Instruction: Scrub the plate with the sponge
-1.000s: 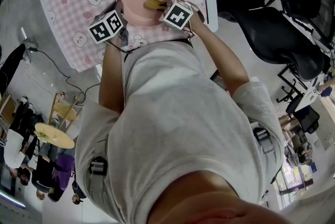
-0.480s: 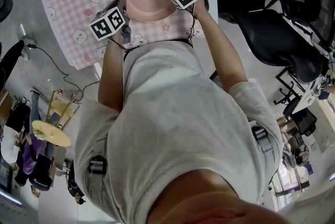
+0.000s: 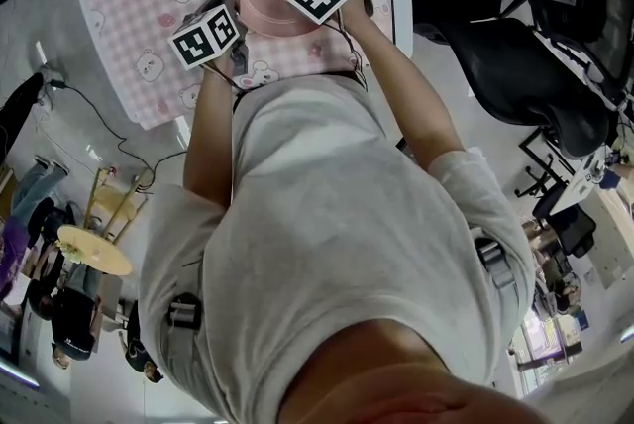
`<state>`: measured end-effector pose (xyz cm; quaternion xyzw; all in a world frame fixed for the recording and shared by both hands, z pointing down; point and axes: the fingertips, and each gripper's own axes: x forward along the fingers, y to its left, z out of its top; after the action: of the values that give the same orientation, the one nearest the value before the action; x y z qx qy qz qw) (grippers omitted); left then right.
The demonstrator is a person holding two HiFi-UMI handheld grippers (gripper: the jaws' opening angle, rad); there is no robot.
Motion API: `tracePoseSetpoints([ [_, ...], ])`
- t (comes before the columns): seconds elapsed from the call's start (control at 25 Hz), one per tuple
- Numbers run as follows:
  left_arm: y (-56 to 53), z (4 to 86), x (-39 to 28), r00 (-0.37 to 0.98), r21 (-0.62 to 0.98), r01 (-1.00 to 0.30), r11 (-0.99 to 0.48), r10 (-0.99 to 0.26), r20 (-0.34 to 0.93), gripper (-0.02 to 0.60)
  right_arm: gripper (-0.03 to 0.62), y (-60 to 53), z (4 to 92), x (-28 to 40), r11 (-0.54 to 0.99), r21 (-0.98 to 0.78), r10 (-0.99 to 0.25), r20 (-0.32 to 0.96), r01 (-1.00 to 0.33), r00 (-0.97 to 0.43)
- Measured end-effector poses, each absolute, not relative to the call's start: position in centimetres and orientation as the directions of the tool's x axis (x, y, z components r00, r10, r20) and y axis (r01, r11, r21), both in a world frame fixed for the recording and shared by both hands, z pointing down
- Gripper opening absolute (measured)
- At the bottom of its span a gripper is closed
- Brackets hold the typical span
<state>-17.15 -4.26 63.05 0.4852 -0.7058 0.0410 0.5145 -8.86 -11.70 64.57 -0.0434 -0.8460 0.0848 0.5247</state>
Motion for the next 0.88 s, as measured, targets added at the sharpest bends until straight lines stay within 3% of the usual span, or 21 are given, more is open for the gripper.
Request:
tracePoseSetpoints([
  [0.88,-4.9,63.8,-17.6,0.012,0.438,-0.739,0.511,-0.641,0.767,0.031,0.060,-2.5,64.5,-9.3,0.949,-0.268,0.313,0.859,0.165,-0.406],
])
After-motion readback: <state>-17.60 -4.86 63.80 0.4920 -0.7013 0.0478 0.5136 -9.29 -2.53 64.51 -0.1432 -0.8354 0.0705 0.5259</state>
